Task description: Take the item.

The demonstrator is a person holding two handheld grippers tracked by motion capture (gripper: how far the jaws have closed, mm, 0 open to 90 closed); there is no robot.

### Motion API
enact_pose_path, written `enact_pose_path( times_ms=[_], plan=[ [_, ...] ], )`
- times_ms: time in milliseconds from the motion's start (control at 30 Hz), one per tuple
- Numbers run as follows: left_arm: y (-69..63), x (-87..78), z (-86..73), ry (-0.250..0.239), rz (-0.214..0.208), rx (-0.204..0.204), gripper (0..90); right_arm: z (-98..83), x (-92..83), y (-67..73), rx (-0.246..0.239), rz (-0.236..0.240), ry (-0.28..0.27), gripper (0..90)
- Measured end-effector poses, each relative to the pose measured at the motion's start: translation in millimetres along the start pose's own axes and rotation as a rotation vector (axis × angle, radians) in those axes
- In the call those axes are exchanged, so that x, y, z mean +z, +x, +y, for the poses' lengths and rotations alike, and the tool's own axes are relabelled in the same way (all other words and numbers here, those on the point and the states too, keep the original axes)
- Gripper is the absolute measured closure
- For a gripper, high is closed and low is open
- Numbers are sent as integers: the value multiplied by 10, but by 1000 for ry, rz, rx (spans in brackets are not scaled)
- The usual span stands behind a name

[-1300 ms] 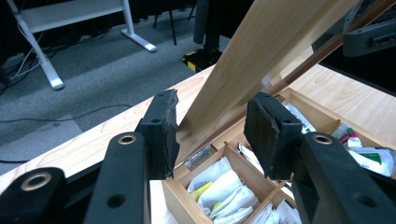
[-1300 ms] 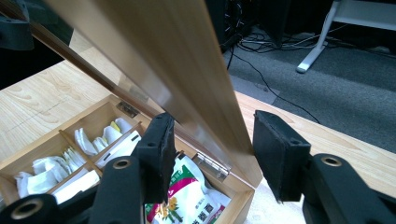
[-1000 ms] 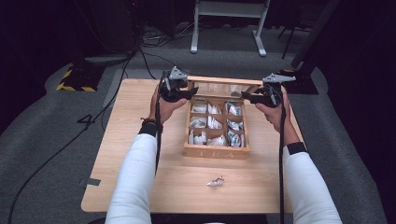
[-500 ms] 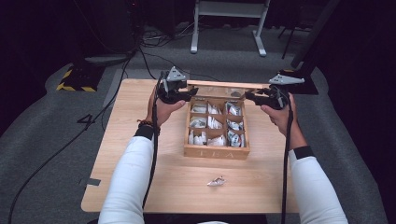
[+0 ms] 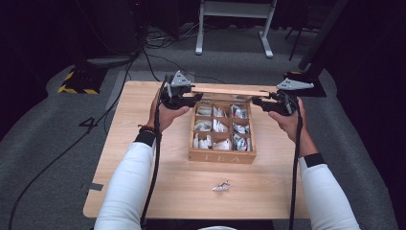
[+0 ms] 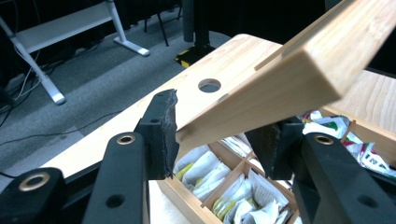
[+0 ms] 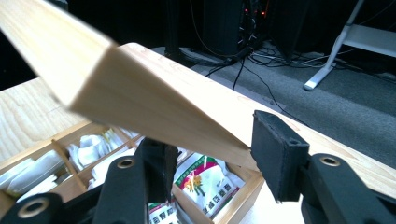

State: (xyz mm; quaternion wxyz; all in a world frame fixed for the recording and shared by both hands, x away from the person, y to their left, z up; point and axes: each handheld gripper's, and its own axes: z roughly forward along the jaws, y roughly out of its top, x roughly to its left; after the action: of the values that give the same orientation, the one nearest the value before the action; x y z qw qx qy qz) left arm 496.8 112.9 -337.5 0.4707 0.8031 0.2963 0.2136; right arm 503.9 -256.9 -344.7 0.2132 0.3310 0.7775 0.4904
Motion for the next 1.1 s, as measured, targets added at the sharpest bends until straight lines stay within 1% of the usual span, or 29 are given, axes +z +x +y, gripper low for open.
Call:
enact_pose_path(
  times_ms=[33, 100, 167, 333, 400, 467, 567, 800, 867, 933, 967, 1100],
  plan=[
    [-9, -7, -6, 2, -4, 0, 538, -3, -6, 8, 4, 3, 3, 512],
    [-28, -18, -13, 8, 0, 12, 537, -17, -28, 37, -14, 0, 5, 508],
    [-52, -36, -14, 9, 0, 18, 537, -20, -42, 51, -13, 1, 2, 505],
    [-106, -93, -26, 2, -1, 29, 535, -23, -116, 99, -35, 12, -8, 502],
    [-122, -104, -30, 5, 2, 37, 534, -25, -134, 116, -41, 11, -2, 502],
    [-140, -117, -41, 0, 3, 31, 531, -30, -160, 134, -46, 13, -10, 500],
    [-158, -127, -57, -1, 3, 39, 529, -41, -189, 157, -53, 15, -14, 499],
    [-219, -149, -103, 9, 8, 68, 525, -93, -224, 211, -73, 16, -1, 496],
    [-239, -156, -121, 16, 14, 84, 525, -116, -232, 215, -67, 24, 1, 492],
    [-252, -160, -129, 20, 18, 85, 519, -136, -240, 219, -58, 31, 3, 491],
    [-261, -162, -136, 21, 23, 89, 518, -142, -245, 222, -59, 31, 4, 493],
    [-286, -171, -156, 29, 17, 90, 492, -166, -274, 256, -73, 31, 9, 492]
  ],
)
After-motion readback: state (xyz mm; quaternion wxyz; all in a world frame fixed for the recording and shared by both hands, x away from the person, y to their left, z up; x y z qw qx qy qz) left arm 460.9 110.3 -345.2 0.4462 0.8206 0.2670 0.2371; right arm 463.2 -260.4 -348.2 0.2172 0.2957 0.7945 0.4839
